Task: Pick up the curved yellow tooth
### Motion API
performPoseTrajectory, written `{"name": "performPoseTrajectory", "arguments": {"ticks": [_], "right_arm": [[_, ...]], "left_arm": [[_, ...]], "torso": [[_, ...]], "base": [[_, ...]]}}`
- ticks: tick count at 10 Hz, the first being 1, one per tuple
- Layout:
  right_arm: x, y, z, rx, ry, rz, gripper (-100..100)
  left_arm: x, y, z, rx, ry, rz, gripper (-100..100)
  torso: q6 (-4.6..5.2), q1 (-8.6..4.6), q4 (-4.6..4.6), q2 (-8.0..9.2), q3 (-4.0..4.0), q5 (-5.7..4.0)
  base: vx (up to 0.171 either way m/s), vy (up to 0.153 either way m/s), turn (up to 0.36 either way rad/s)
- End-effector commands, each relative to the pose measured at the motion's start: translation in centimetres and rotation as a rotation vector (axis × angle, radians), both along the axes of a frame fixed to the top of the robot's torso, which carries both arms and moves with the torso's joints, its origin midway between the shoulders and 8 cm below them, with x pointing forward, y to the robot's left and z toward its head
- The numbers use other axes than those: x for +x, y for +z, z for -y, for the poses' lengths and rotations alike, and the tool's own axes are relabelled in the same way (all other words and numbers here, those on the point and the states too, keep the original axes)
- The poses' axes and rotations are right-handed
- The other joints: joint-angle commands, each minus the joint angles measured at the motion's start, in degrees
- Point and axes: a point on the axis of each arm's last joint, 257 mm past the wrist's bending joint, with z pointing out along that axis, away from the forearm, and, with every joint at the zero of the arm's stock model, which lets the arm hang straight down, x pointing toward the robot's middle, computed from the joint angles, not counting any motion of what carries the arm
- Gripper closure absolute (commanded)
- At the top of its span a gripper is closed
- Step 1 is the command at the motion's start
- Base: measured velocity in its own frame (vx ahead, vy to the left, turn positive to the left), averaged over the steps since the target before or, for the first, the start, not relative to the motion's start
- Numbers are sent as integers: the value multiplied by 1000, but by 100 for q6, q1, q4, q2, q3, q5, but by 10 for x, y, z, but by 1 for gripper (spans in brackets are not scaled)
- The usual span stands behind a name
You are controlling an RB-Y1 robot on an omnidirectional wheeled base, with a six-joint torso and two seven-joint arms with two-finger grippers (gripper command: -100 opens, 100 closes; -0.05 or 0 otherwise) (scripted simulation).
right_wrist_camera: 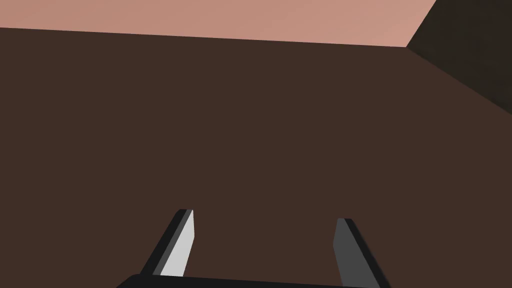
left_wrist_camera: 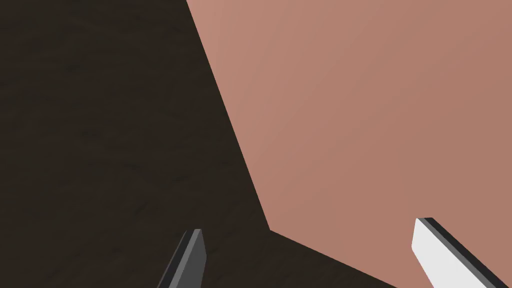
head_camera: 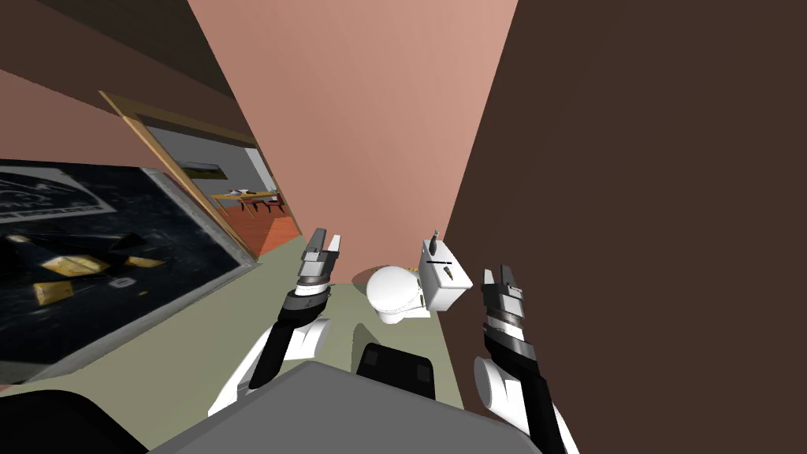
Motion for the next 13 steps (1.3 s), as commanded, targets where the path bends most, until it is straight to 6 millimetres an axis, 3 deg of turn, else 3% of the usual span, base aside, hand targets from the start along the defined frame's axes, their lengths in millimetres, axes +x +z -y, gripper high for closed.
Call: {"name": "performPoseTrajectory", "arguments": {"ticks": [1,4,6,11,12,13], "right_arm": [[1,-5,-3,-28,20,-21,-100],[3,-19,-6,-73,55,-69,-100],[4,-40,-9,-109,90,-135,-100],[3,-69,-12,-182,148,-228,-100],[1,-85,-12,-198,167,-277,-100],[1,-85,-13,-211,174,-280,-100]], "left_arm": [[0,0,0,0,0,0,0],[0,0,0,0,0,0,0],[0,0,0,0,0,0,0],[0,0,0,0,0,0,0],[0,0,0,0,0,0,0],[0,0,0,0,0,0,0]], "torso": [[0,0,0,0,0,0],[0,4,-2,-8,-4,1],[0,4,-1,-6,-3,1],[0,5,-2,-7,-4,1],[0,4,-2,-7,-4,1],[0,6,-2,-9,-5,1]], "base": [[6,7,30],[19,15,37],[20,21,52],[20,17,37],[26,20,52],[25,17,31]]}}
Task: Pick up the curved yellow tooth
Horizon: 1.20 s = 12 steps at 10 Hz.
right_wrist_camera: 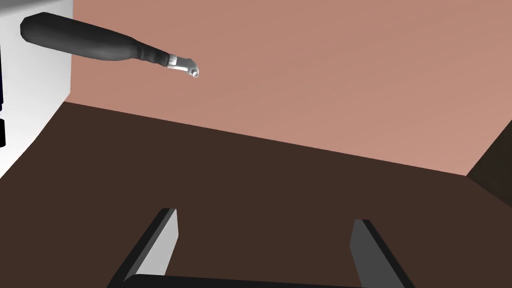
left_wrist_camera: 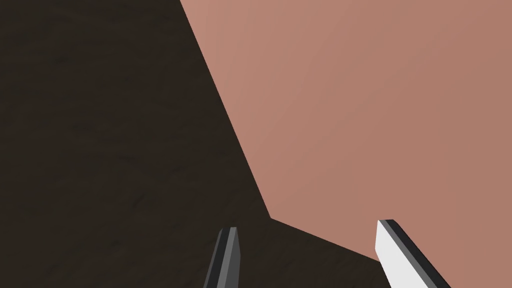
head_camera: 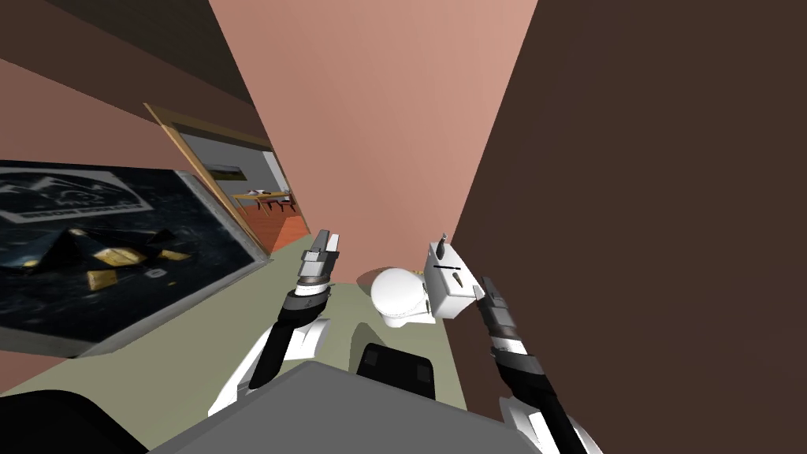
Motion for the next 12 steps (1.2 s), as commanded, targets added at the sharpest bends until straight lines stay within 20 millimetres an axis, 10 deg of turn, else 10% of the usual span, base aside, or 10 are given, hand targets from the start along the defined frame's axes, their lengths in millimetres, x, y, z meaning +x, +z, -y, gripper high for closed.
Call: {"name": "performPoseTrajectory", "arguments": {"ticks": [1,12], "right_arm": [[-3,-21,2,-23,20,-59,-100],[-40,-118,16,-205,149,-376,-100]], "left_arm": [[0,0,0,0,0,0,0],[0,0,0,0,0,0,0]], "torso": [[0,0,0,0,0,0],[0,3,0,-2,-1,1]], "base": [[29,25,71],[27,25,48]]}}
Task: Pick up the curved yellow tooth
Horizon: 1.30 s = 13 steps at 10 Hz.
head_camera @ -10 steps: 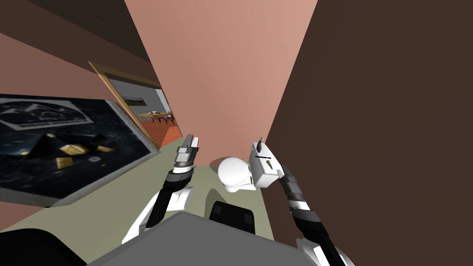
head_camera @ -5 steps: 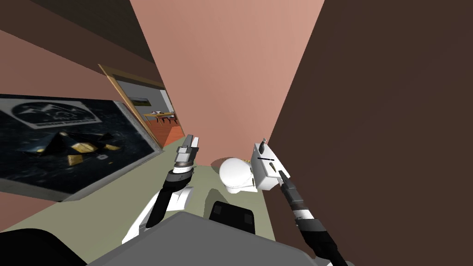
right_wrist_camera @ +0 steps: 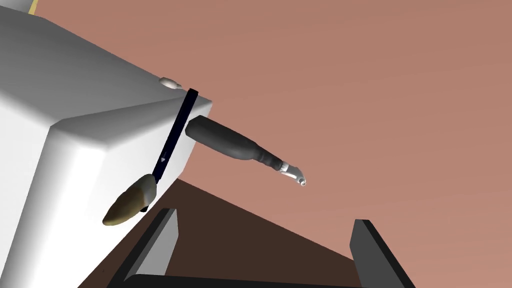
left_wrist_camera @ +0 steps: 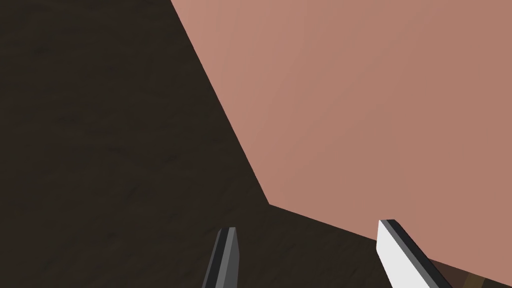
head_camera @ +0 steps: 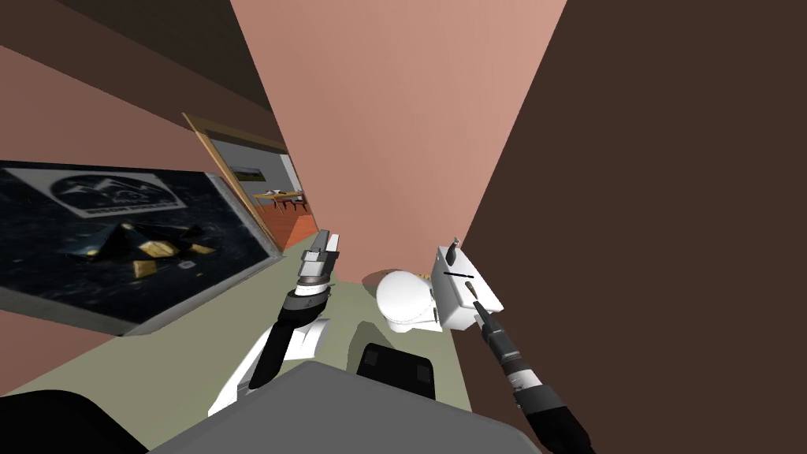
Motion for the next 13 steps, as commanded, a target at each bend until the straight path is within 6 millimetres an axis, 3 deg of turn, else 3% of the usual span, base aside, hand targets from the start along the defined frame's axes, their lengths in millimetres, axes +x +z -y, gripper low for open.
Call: {"name": "performPoseTrajectory", "arguments": {"ticks": [1,2,3,4,5,6,7,8,9,13], "right_arm": [[-12,-20,6,-26,13,-69,-100],[-12,-20,7,-49,32,-76,-100],[-23,-37,13,-64,35,-133,-100],[-24,-37,14,-88,55,-141,-100],[-35,-54,21,-104,56,-196,-100],[-36,-54,22,-127,75,-203,-100],[-47,-69,30,-146,78,-257,-100],[-48,-68,32,-169,96,-264,-100],[-59,-82,41,-191,99,-316,-100],[-80,-104,63,-275,133,-422,-100]], "left_arm": [[0,0,0,0,0,0,0],[0,0,0,0,0,0,0],[0,0,0,0,0,0,0],[0,0,0,0,0,0,0],[0,0,0,0,0,0,0],[0,0,0,0,0,0,0],[0,0,0,0,0,0,0],[0,0,0,0,0,0,0],[0,0,0,0,0,0,0],[0,0,0,0,0,0,0]], "torso": [[0,0,0,0,0,0],[-1,2,0,-2,-1,0],[0,1,0,0,0,0],[-1,1,0,0,0,0],[0,-1,0,1,1,0],[-1,1,0,2,1,0],[0,1,1,1,1,0],[0,3,0,-1,0,0],[0,0,0,0,0,0],[1,-2,1,3,1,-1]], "base": [[36,30,85],[26,23,32],[25,25,73],[24,17,36],[24,26,92],[26,24,36],[36,27,69],[28,18,44],[32,18,80],[23,17,67]]}}
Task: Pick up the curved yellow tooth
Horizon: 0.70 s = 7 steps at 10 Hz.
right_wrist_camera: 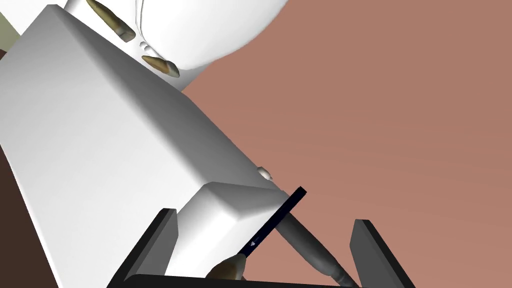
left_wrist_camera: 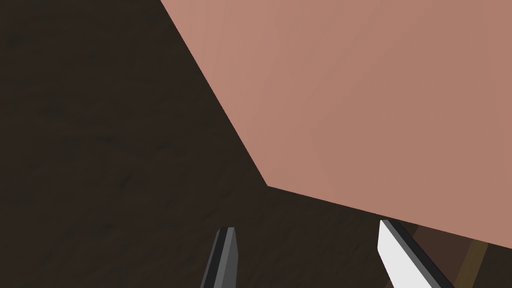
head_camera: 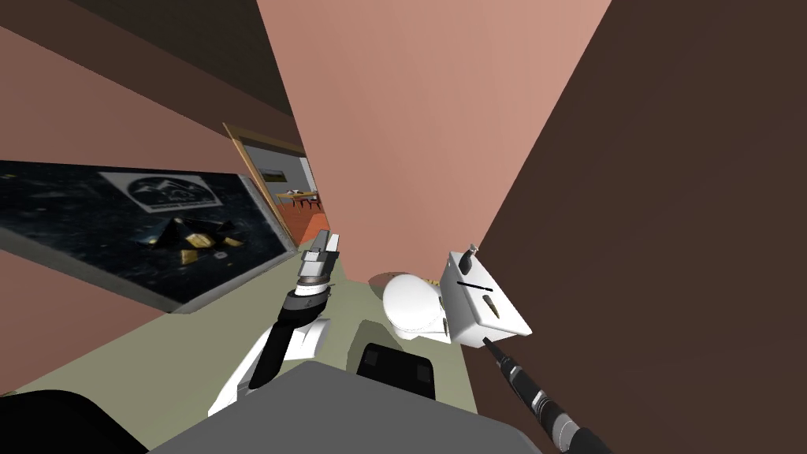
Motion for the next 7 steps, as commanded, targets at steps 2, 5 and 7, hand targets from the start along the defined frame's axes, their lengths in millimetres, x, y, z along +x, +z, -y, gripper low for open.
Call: {"name": "performPoseTrajectory", "arguments": {"ticks": [2,5,7], "right_arm": [[-14,-13,18,-62,23,-72,-100],[-22,-19,32,-118,52,-119,-100],[-28,-24,45,-162,67,-157,-100]], "left_arm": [[0,0,0,0,0,0,0],[0,0,0,0,0,0,0],[0,0,0,0,0,0,0]], "torso": [[1,0,0,1,0,0],[-1,0,0,1,1,0],[0,-2,0,1,1,0]], "base": [[22,18,81],[19,14,71],[20,10,74]]}}
